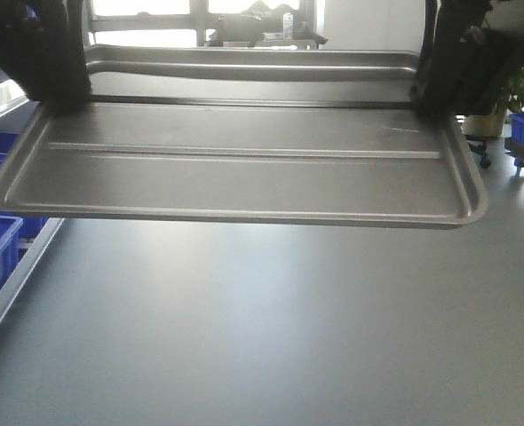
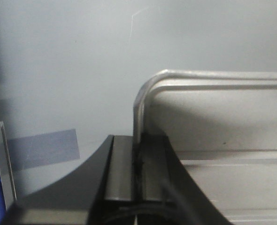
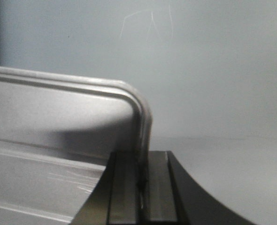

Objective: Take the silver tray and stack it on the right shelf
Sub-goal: 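Hold the tray level with both grippers while the base drives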

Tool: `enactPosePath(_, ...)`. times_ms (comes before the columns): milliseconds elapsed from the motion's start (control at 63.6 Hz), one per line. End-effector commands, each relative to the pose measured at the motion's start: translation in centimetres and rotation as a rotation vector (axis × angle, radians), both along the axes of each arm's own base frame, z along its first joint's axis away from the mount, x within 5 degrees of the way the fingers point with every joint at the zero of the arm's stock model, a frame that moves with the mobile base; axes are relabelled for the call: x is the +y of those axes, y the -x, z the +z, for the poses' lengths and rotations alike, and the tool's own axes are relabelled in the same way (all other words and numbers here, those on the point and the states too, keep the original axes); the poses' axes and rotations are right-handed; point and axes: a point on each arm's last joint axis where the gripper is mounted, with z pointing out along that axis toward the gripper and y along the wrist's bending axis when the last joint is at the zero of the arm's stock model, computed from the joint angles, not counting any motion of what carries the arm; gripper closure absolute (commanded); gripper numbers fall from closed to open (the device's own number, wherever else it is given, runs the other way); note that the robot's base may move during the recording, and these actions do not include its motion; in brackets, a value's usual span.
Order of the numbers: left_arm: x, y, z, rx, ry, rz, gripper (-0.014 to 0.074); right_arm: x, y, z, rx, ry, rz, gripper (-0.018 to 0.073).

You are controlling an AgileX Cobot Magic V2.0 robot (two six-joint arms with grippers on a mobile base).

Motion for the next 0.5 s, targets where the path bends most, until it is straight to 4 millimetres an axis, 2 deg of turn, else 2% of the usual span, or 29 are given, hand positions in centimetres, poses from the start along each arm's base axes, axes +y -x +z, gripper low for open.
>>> enactPosePath(0,0.55,0.30,2.06,-0.075,0.020,-0.005,0.0689,-0.30,-0.04,2.26,-0.109,-0.027,0.019,0.0503)
enactPosePath(487,0.55,0.30,2.06,-0.075,0.020,-0.005,0.0689,-0.30,-0.04,2.26,-0.109,-0.027,0.019,0.0503)
